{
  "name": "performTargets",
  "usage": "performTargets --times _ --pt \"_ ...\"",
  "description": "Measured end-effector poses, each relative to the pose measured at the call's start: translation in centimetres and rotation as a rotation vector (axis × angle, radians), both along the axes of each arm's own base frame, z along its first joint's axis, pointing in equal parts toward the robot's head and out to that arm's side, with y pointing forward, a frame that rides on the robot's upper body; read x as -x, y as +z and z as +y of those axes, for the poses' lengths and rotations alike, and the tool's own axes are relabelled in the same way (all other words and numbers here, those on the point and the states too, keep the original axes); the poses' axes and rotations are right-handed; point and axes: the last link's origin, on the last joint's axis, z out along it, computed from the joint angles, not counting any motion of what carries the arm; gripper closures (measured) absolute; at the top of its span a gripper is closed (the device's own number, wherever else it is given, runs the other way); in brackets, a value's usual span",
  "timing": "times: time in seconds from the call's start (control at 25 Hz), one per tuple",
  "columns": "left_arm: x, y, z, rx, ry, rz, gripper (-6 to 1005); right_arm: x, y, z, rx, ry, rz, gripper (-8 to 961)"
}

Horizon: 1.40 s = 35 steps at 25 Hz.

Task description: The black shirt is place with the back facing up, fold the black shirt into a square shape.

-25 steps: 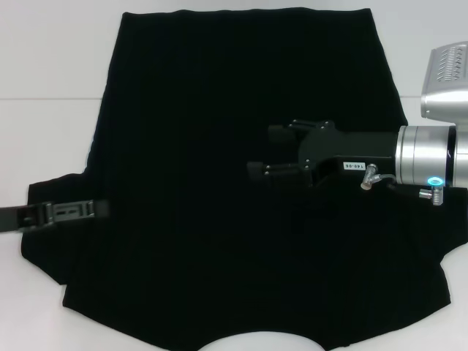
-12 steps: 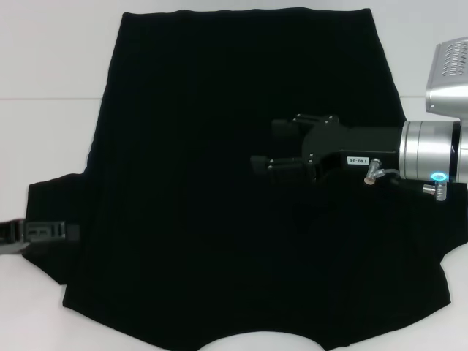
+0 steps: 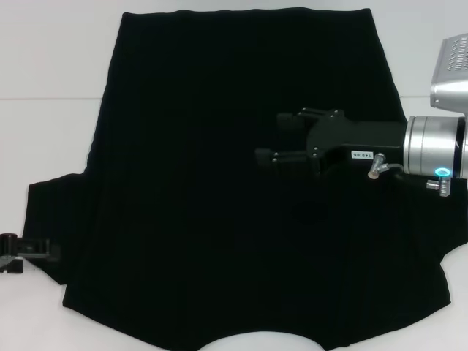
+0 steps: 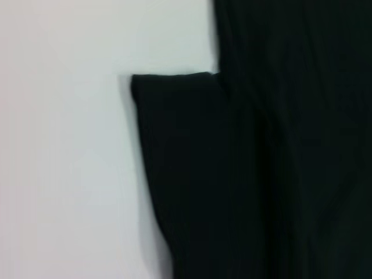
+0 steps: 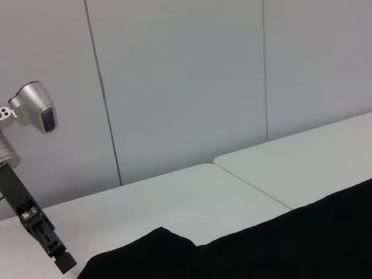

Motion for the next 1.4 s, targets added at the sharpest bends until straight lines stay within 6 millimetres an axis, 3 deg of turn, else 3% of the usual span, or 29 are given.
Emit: performTargets --times 0.76,1.4 --pt "0.2 -0.9 0.8 0.022 0.011 0.039 120 -0.1 0.0 0.0 -0.003 -0.004 -0.002 35" --pt "-1.0 -1.5 2.5 0.039 -0.045 0.057 163 -0.3 0.2 0.0 -0.010 -0.012 0.006 36"
